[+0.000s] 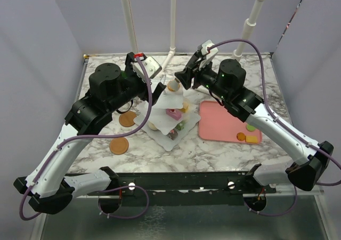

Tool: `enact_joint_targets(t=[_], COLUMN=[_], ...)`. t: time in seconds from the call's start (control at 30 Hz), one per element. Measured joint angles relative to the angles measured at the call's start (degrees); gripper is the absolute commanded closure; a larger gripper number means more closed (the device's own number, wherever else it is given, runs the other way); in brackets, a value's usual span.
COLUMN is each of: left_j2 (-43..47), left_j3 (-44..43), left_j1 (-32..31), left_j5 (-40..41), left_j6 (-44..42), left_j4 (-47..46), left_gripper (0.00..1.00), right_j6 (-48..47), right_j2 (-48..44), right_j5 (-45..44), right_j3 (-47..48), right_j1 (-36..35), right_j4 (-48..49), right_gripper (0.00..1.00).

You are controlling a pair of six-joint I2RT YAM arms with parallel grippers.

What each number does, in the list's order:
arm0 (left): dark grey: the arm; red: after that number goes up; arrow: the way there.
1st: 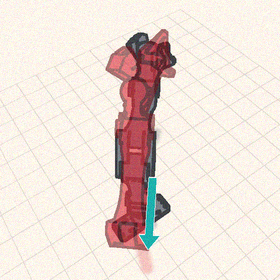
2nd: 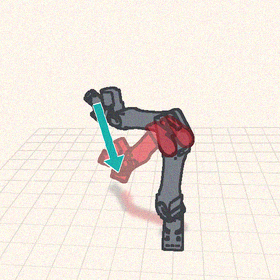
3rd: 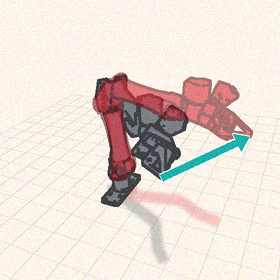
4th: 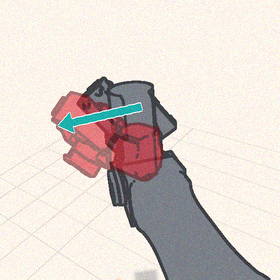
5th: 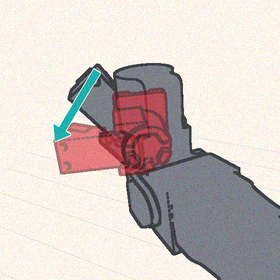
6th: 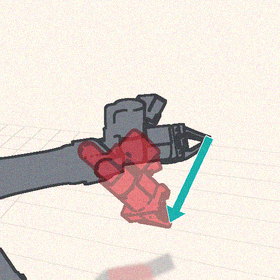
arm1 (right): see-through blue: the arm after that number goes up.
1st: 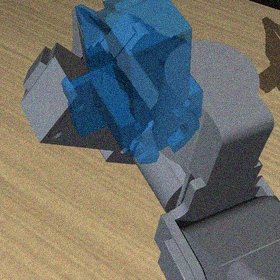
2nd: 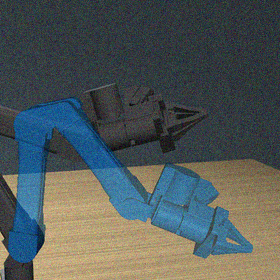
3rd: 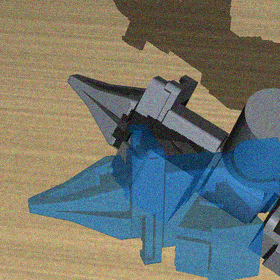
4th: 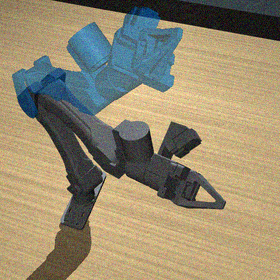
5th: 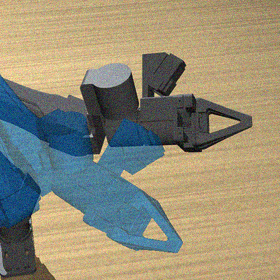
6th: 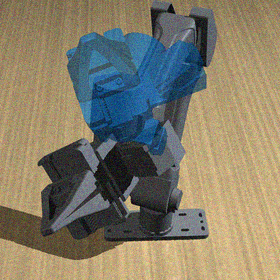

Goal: Serve the afternoon tea
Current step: Place the desert on the desert table.

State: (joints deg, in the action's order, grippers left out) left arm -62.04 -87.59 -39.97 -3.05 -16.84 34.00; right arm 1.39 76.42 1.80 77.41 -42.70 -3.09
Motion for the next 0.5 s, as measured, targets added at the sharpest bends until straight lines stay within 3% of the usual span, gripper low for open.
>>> enact_joint_targets(t=[0.23,0.5], left_j2=[0.28,1.92], left_j3=[0.72,6.27], left_j1=[0.0,-0.02], left_j5=[-2.97,-14.69], left_j6=[-1.25,-6.23], left_j4=[-0.15,0.22], left_gripper=[0.08,0.11], right_j6=[0.0,0.7], right_j2=[-1.99,-13.18], right_j5=[-1.2,-13.86], right_j3=[-0.04,-7.93], right_j1=[0.0,0.0], right_j4=[0.0,0.37], right_gripper=[0.44,0.45])
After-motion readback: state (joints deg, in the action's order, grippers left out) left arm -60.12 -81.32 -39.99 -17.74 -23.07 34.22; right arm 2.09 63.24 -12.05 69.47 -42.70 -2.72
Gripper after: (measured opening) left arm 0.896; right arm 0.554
